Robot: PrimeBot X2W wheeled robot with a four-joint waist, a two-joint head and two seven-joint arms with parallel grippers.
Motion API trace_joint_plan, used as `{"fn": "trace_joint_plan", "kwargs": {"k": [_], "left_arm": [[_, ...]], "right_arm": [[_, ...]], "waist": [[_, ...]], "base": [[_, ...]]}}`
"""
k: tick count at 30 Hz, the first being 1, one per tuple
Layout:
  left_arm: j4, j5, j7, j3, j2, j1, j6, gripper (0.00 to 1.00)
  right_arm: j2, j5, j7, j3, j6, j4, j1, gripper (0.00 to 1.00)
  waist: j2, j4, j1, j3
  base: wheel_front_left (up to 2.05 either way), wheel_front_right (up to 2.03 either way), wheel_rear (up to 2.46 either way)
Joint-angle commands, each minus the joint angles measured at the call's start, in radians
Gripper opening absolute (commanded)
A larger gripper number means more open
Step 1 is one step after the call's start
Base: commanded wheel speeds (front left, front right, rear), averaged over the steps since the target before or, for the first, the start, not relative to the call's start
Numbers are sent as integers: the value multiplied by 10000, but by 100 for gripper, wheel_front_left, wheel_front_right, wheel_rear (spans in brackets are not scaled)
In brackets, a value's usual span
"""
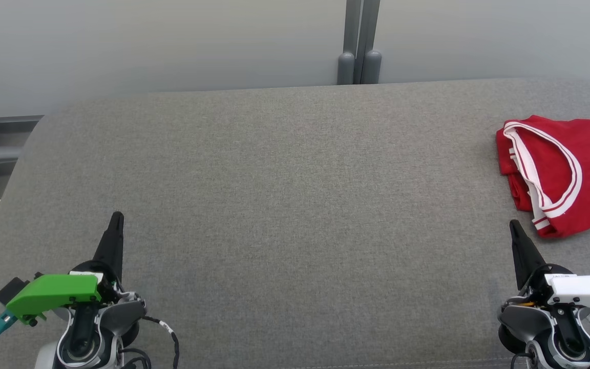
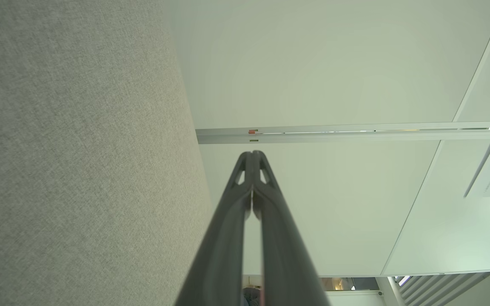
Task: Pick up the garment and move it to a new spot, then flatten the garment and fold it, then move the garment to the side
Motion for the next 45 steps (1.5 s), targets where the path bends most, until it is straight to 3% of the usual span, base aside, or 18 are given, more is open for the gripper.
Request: {"fn": "trace_joint_plan", "kwargs": {"k": [1, 45], "left_arm": [[17, 20, 2, 30, -2, -145, -52, 0], [14, 18, -1, 27, 0, -145, -52, 0]], "right_arm": [[-41, 44, 47, -12, 4, -48, -73, 0], [-41, 45, 45, -12, 4, -46, -73, 0]], "waist": [[-1, 0, 0, 0], [-1, 0, 0, 0]], "base": [[0, 0, 0], [0, 0, 0]]}}
